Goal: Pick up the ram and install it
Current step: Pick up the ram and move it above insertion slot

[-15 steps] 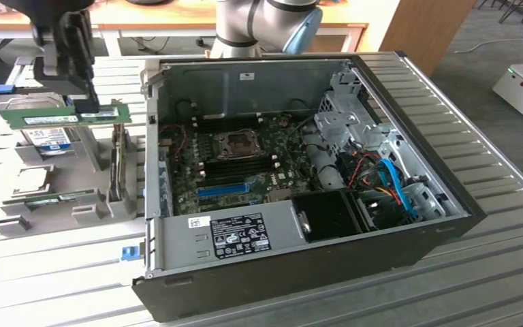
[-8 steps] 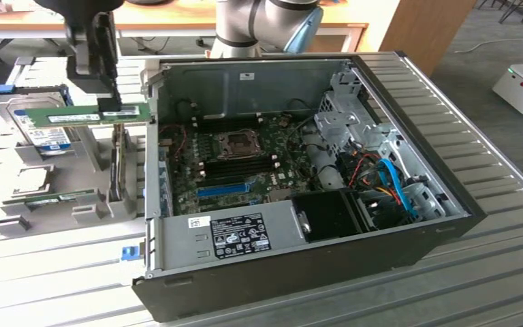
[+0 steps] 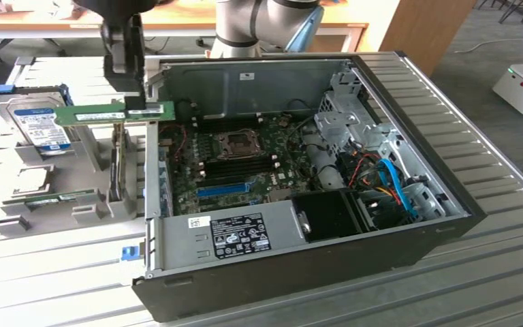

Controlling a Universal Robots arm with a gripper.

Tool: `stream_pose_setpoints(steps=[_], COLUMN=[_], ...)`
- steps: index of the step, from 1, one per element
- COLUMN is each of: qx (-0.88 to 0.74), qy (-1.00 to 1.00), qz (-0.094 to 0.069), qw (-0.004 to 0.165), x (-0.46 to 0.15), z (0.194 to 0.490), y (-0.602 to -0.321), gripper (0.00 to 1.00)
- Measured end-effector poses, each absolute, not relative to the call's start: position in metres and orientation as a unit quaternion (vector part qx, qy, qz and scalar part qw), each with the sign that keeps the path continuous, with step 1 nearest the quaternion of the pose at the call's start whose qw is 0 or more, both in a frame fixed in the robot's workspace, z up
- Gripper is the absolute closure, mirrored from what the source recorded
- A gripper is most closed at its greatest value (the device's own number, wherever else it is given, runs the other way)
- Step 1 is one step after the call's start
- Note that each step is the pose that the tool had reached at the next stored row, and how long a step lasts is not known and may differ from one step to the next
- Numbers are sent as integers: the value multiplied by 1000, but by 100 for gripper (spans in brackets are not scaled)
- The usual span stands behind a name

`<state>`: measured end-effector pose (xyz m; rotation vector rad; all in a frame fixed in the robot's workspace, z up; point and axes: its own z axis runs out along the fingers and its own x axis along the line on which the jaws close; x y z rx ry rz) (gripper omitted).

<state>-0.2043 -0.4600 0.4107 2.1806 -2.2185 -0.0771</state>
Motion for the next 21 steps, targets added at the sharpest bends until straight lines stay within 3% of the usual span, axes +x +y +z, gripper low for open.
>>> stream_pose_setpoints(steps=[21], qx=[701], qy=[-713], qz=[-27], qw=[17], x=[-134], z=[411], y=[-460], gripper=[88])
